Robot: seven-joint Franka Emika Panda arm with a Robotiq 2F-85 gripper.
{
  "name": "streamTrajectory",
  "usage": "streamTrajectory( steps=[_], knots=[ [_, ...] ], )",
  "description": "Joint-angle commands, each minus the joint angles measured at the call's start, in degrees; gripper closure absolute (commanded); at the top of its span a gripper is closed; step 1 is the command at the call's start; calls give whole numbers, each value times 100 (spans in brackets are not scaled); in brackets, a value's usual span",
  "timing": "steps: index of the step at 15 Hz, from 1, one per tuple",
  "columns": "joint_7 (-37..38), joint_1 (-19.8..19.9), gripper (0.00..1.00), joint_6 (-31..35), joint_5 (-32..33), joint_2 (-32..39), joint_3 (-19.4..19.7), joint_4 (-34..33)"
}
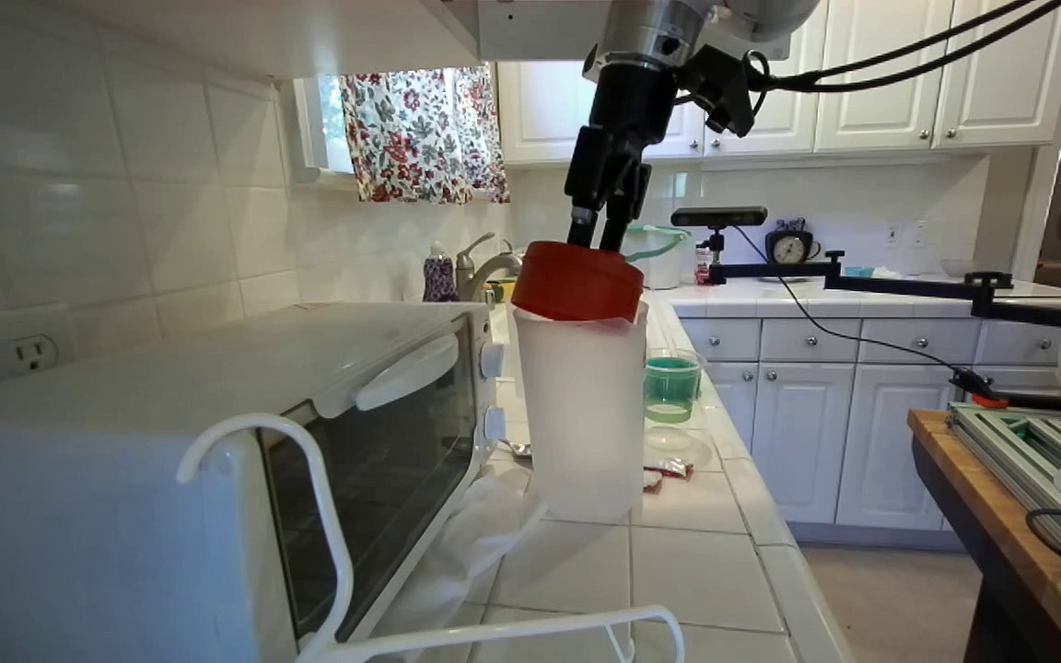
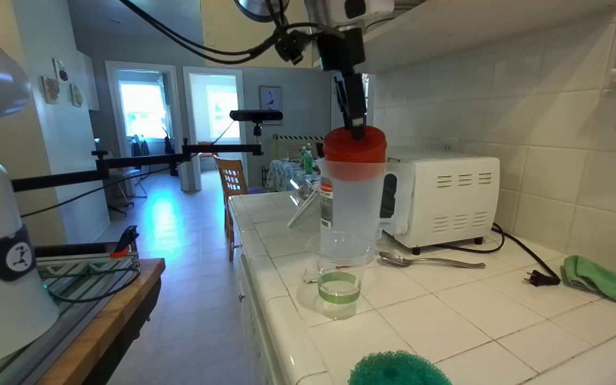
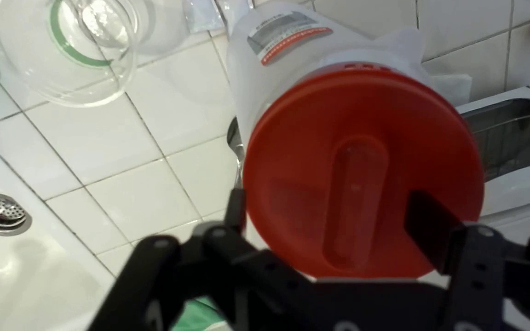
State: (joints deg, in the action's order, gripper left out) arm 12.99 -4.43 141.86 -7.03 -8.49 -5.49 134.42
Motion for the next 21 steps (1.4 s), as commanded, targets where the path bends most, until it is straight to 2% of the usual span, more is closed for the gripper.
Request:
streamTrajectory(
  steps=[1, 6, 8, 13, 21],
  knots=[
    [-227, -19, 44, 167, -137, 51, 46, 29],
    [-237, -28, 82, 290, -159, 40, 49, 37],
    [-219, -33, 93, 286, -163, 5, 45, 42],
    [-197, -44, 92, 135, -157, -128, 35, 55],
    [-93, -21, 92, -268, 284, -525, -111, 46]
  ],
)
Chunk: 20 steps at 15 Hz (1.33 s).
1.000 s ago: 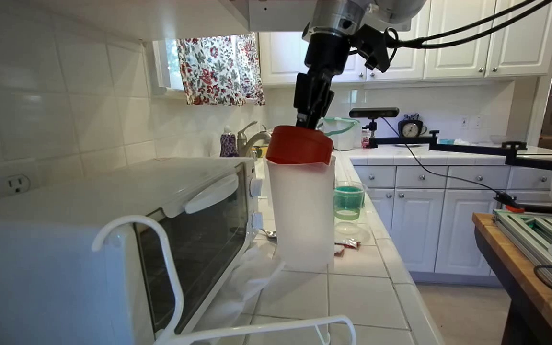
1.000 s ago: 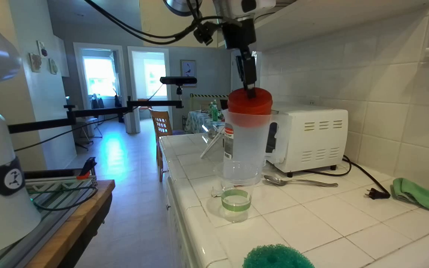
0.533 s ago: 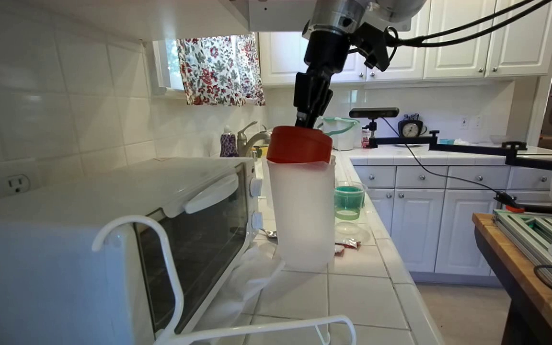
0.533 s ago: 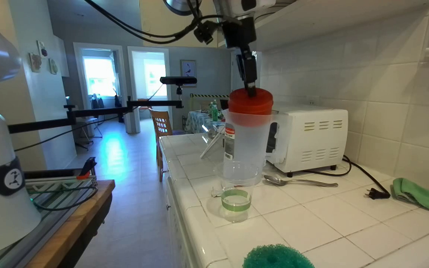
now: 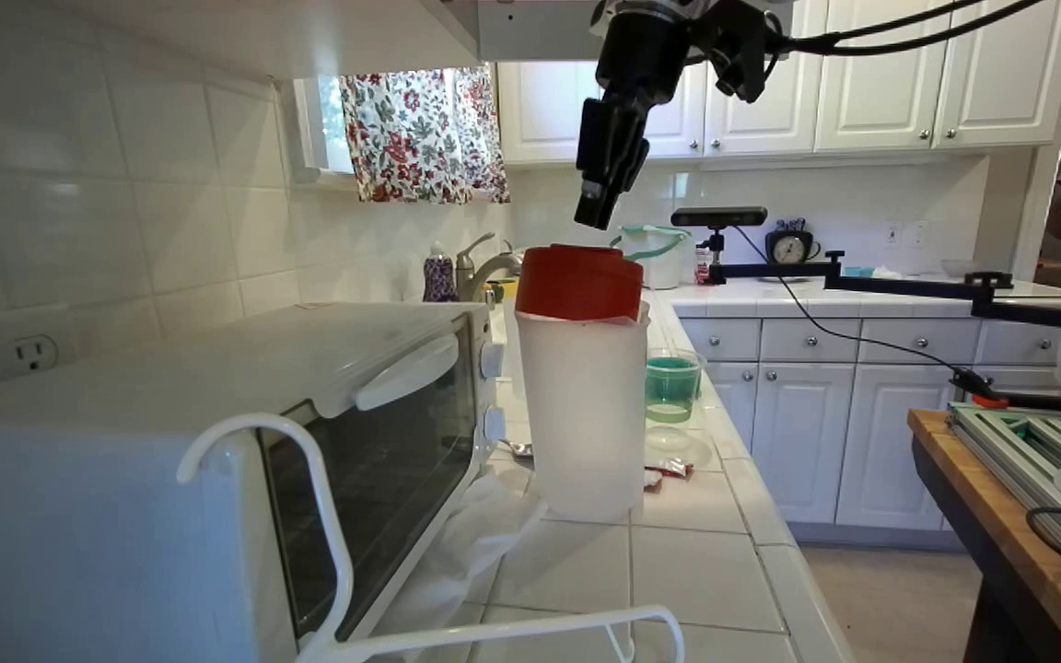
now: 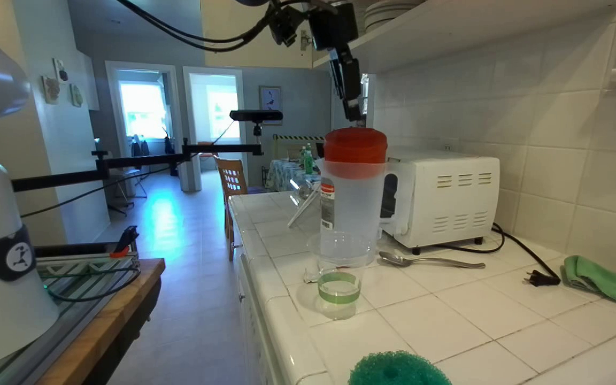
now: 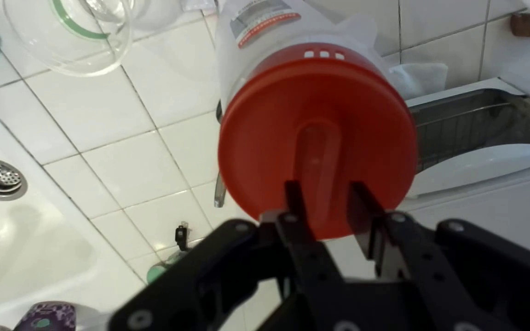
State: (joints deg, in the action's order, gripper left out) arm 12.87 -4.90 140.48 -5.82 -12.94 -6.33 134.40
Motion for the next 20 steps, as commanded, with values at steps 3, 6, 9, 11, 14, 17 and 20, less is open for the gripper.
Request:
streamTrajectory(
  steps=[3, 6, 9, 11, 14, 17, 20],
  knots=[
    [-45, 41, 92, -216, 266, -35, -32, 40],
    [-62, 49, 35, -228, 264, -13, -3, 48],
    [-102, 56, 14, -183, 218, 6, 14, 52],
    [-81, 63, 1, -170, 228, 58, 11, 39],
    [-102, 56, 0, -106, 168, 171, 30, 28],
    [-112, 49, 0, 27, 135, 321, 40, 24],
    [-104, 47, 28, 133, 142, 416, 41, 20]
  ],
)
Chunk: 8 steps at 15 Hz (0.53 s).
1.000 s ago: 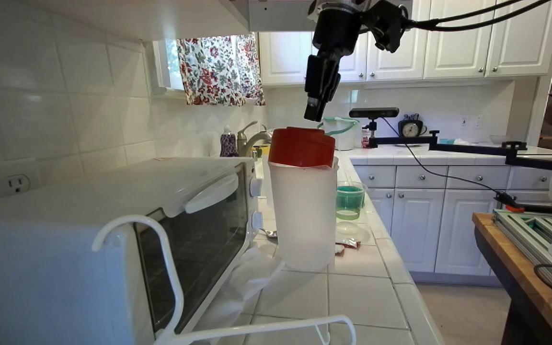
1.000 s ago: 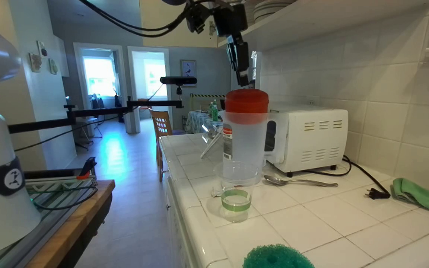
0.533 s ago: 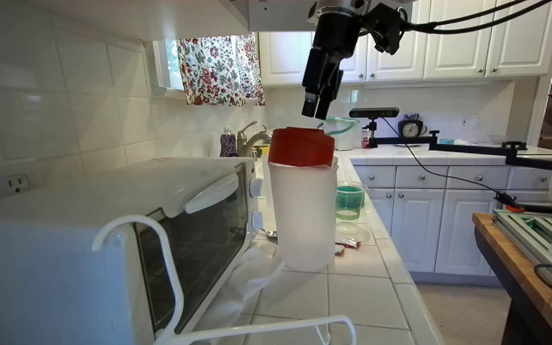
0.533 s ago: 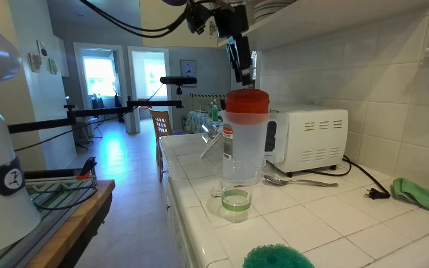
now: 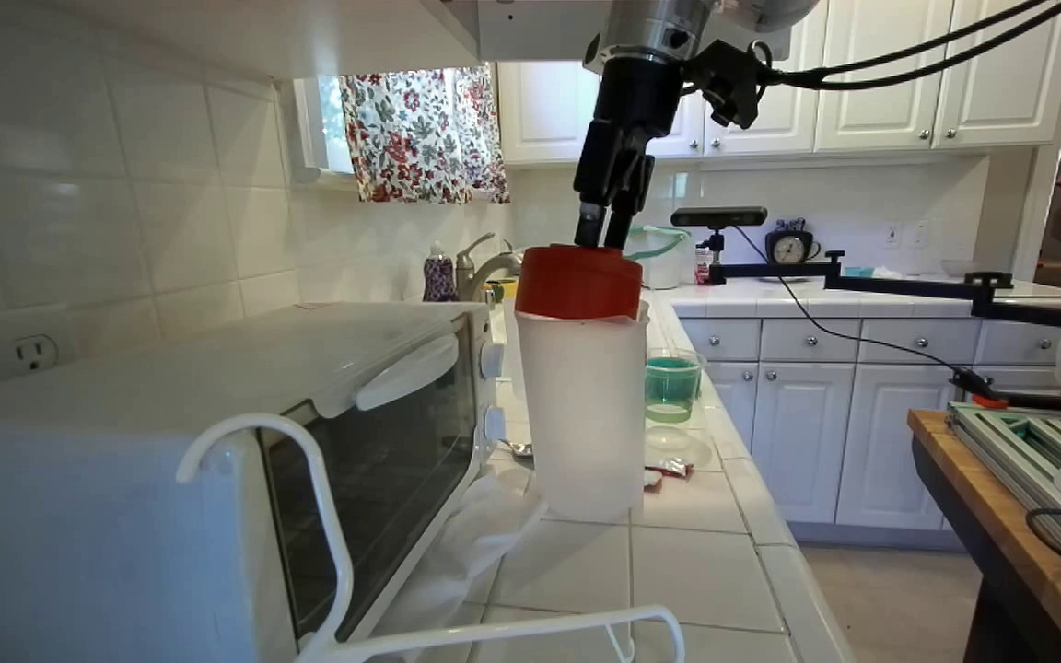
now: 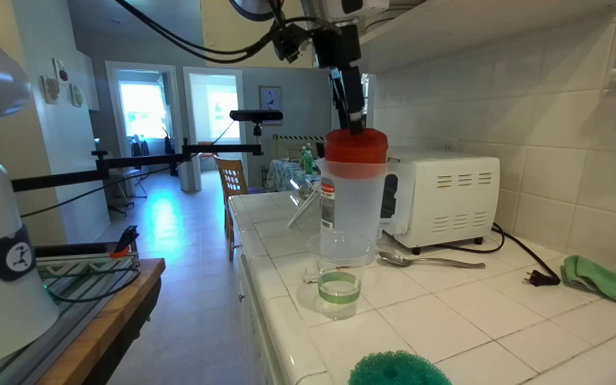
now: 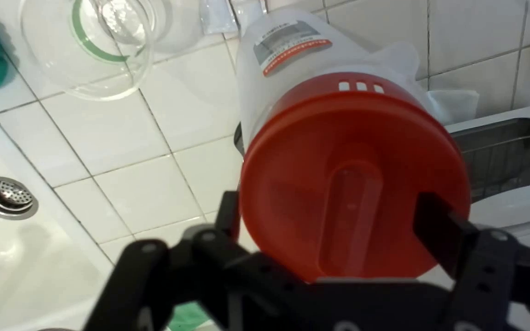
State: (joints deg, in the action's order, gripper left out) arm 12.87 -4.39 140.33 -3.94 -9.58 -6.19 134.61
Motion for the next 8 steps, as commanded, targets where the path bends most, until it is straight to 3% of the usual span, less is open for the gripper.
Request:
streamTrajectory(
  steps=[1, 8],
  knots=[
    [-105, -6, 34, 197, -46, 102, 27, -1],
    [-126, -9, 88, 375, -72, 158, 37, -32]
  ],
)
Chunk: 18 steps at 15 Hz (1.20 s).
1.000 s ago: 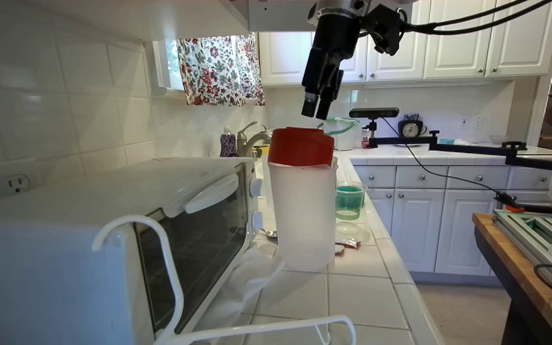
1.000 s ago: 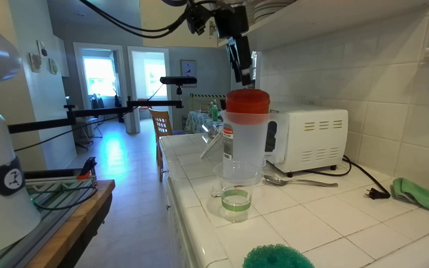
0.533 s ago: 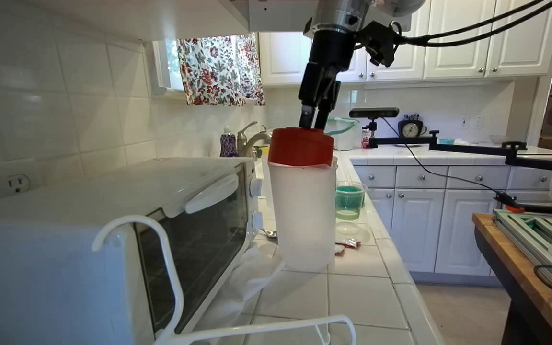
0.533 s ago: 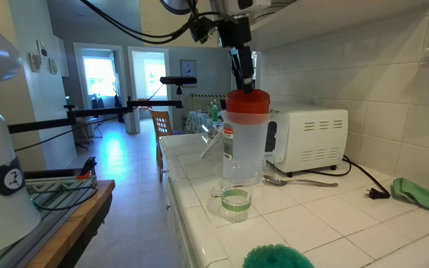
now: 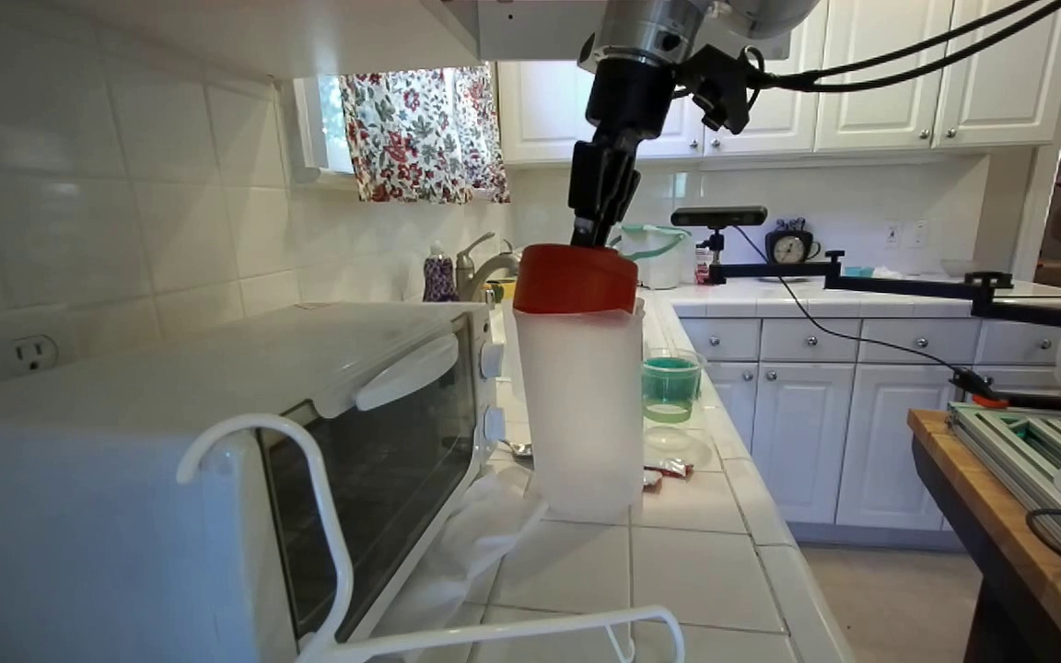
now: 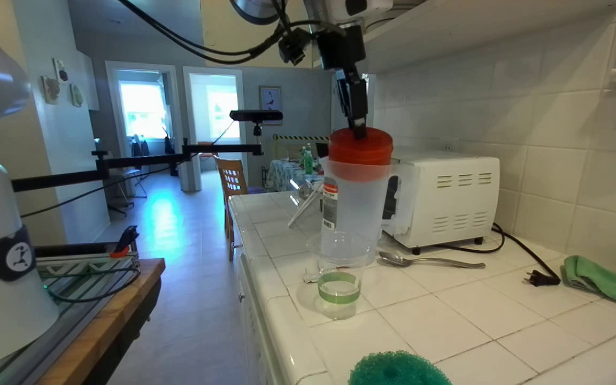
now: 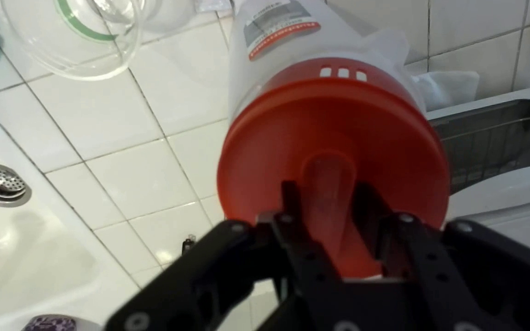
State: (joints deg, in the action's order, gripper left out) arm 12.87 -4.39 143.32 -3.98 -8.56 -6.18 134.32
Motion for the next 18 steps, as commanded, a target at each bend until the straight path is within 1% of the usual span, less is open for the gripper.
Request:
streamTrajectory(
  steps=[1, 5, 8, 14, 18],
  knots=[
    [-127, -8, 93, 86, -78, 60, 38, -8],
    [-149, -13, 92, 54, -104, 45, 43, -12],
    [-177, -29, 92, -78, -76, -109, 29, 19],
    [-120, -20, 92, -364, 125, -337, -41, 3],
    [-23, 11, 92, -471, 360, -366, -114, -3]
  ],
)
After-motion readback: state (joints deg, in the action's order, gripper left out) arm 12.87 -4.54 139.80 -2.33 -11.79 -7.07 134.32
